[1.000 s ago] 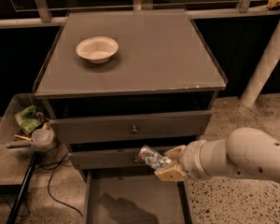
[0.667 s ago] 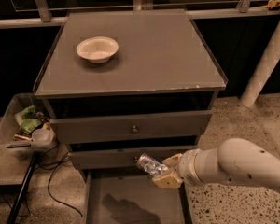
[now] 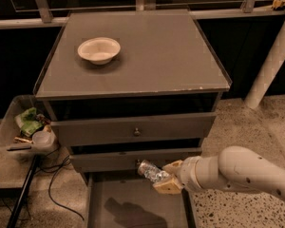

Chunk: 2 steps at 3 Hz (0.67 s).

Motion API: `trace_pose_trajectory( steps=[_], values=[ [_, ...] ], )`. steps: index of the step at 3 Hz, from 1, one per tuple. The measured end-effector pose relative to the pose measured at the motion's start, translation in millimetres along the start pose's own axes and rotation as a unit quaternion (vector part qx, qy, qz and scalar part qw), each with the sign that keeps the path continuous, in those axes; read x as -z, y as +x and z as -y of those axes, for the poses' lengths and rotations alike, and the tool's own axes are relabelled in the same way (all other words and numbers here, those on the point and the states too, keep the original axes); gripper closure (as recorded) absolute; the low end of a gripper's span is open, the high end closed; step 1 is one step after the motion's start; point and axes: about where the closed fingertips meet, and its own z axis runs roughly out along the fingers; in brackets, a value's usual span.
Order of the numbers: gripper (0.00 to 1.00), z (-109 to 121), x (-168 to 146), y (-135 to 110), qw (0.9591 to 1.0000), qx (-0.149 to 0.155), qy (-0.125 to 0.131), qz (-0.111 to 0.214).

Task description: Place redbull can into bottom drawer

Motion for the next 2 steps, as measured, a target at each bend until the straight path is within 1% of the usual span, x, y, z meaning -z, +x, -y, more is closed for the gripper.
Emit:
trace_pose_trajectory(
  steps=[1,2],
  values=[
    [1.00,8.0,-41.1,24.6,0.9992,0.014,-0.023,0.029],
    [1.00,13.9,-79.6,48.5,0.9976,0.025,-0.036,0.053]
  ],
)
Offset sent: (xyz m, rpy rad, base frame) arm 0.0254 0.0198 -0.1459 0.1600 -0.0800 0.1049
